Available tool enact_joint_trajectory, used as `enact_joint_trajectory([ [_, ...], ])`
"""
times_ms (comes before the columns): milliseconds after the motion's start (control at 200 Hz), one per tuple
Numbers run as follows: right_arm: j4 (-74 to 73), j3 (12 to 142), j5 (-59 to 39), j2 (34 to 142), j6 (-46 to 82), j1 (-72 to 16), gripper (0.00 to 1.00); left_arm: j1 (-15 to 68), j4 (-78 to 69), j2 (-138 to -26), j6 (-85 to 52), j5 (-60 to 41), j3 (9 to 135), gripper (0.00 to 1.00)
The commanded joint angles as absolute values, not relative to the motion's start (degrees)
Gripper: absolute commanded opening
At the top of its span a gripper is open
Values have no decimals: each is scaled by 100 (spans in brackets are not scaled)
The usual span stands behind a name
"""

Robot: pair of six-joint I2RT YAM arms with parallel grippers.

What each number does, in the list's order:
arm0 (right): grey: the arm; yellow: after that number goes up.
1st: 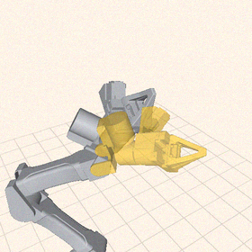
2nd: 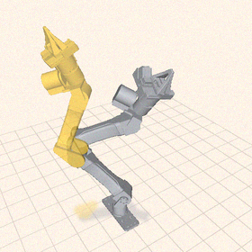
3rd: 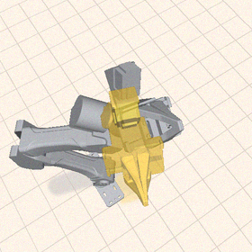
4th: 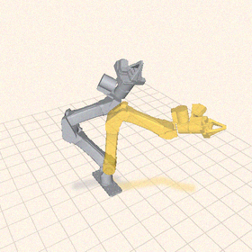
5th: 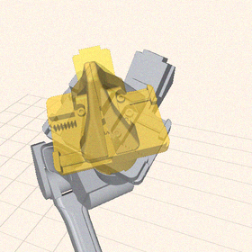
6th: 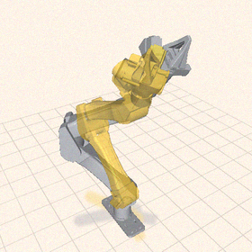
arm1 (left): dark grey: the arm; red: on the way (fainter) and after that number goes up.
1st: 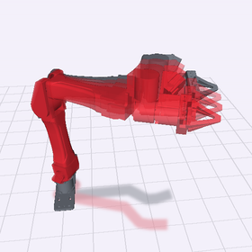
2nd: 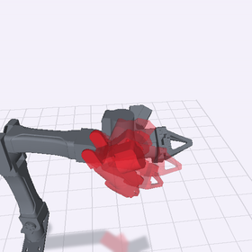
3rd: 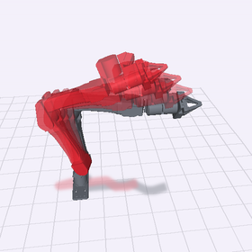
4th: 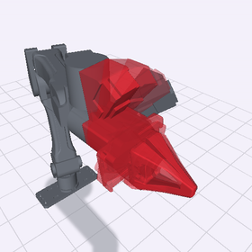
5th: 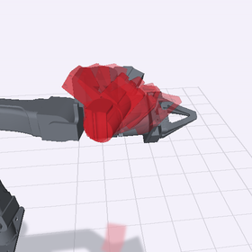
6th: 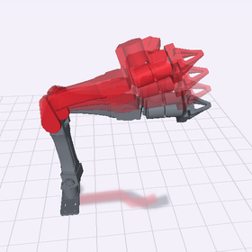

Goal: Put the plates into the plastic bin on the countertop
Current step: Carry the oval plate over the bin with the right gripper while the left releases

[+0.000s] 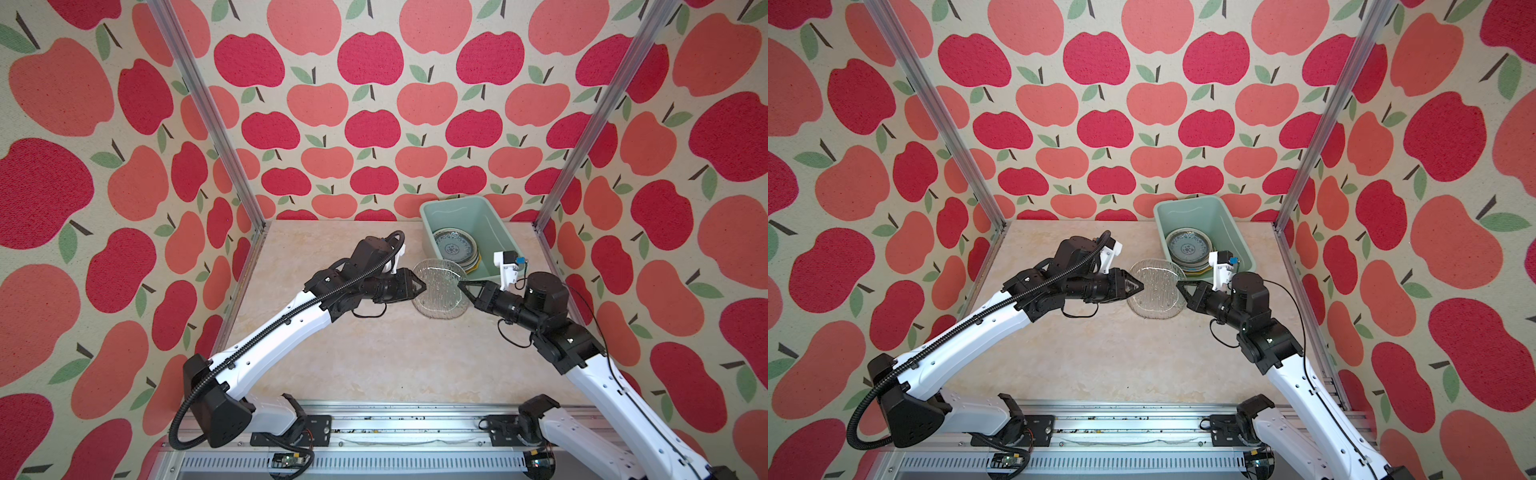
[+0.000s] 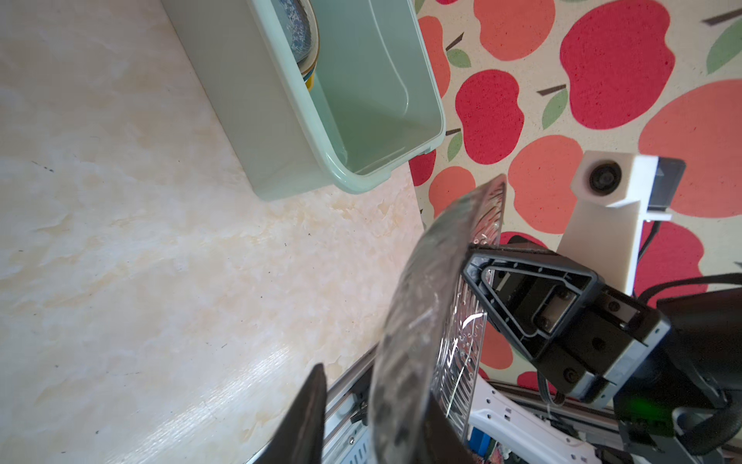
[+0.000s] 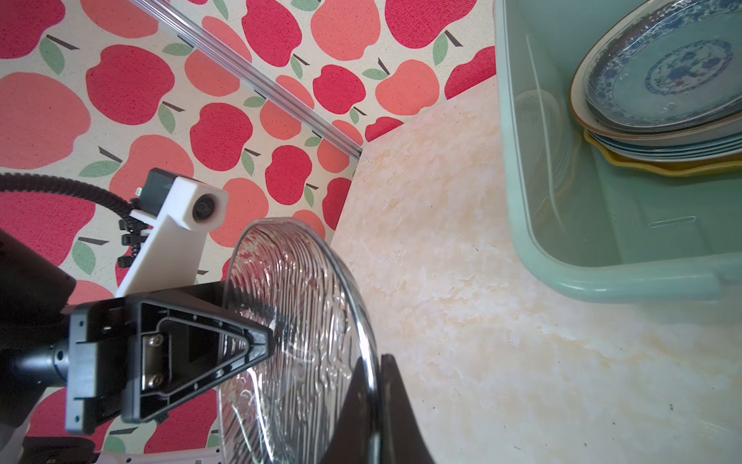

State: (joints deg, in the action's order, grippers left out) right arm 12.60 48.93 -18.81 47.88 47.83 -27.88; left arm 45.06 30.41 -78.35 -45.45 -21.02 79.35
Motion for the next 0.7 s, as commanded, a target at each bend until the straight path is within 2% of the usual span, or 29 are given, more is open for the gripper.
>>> enact_joint_trajectory([
  [0,1475,5543,-1720,4985,4831,-2554,0,4475,2776,-7714,-4368,-1868,8120,50],
  [235,1716,6398,-1193,6008,5500,-1882,0,4473,1803,-6968,-3765,-1283,7580,80],
  [365,1722,6667,-758,6647,5967,-1664,0,4448,1480,-6600,-3329,-1080,7236,91],
  [515,2092,6954,8,7312,6444,-1644,0,4345,1444,-6308,-2901,-954,6974,99],
  [695,1945,6975,533,8000,7190,-1644,0,3906,1446,-6258,-2847,-1265,6712,100],
])
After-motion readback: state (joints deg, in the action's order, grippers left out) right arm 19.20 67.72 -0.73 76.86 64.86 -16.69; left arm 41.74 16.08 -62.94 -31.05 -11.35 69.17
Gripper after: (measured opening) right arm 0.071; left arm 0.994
